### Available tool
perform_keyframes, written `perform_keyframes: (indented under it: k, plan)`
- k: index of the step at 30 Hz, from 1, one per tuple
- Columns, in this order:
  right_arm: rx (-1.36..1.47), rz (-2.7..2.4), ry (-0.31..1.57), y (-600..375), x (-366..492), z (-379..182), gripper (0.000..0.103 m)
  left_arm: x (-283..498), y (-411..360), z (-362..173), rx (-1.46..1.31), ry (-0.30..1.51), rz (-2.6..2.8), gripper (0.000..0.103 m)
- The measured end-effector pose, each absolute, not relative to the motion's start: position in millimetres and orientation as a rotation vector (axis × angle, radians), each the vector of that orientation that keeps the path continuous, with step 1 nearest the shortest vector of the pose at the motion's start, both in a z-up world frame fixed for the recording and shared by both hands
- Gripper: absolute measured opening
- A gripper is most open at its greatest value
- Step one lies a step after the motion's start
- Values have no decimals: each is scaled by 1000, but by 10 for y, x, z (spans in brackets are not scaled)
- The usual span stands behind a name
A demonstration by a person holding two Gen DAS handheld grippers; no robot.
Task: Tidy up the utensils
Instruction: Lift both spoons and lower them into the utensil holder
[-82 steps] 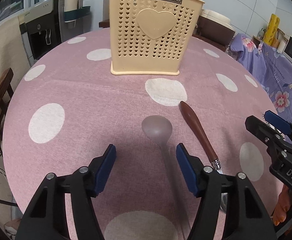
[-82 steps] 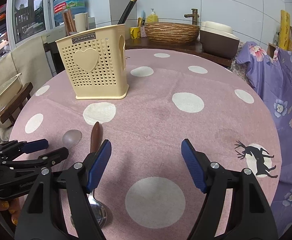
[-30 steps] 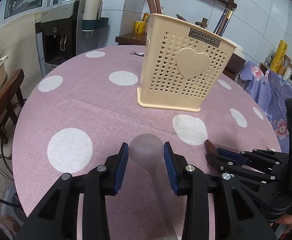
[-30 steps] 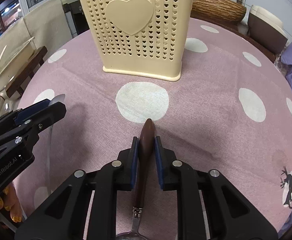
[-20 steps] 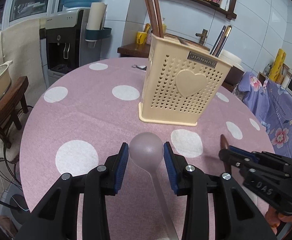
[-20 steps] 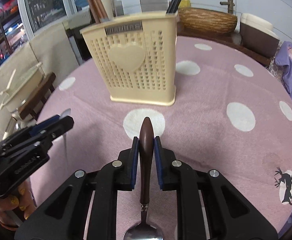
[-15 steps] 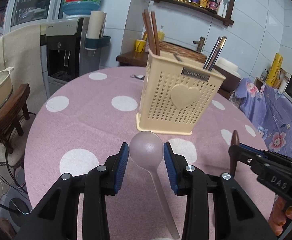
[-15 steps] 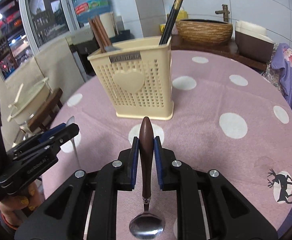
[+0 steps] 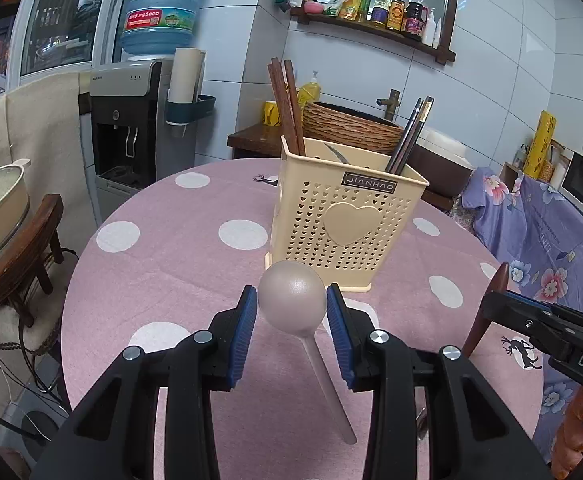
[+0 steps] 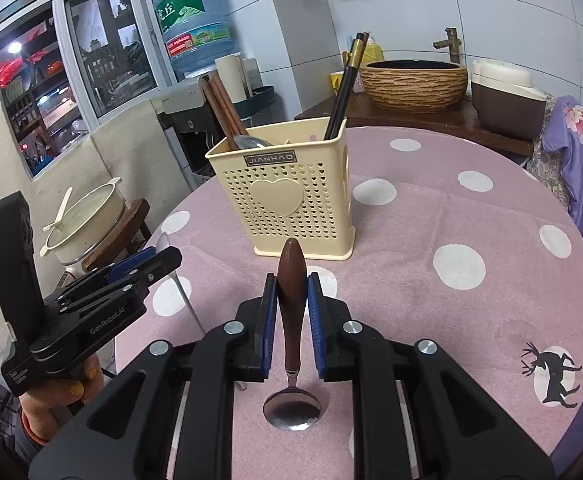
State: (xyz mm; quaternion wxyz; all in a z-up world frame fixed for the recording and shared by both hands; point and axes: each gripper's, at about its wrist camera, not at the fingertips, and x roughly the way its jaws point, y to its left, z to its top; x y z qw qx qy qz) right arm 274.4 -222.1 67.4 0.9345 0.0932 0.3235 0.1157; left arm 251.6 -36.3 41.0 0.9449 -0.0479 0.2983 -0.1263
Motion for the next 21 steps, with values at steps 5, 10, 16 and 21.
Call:
perform_keyframes:
  k: [5,10,16,21]
  plan:
    - [176,248,646,-2216,2688,746,16,2503,-335,461,-103,601,-265,36]
    - [166,253,628,-2210,2670,805,16,2508,-349,534,-97,585,-271,36]
    - [138,257,616,-2169,2697,884,16,2534,-360,598,-92,569,-271,36]
    - [144,260,596,-2202,2755,1025,16,2604,-338,701,-105,561,-282,36]
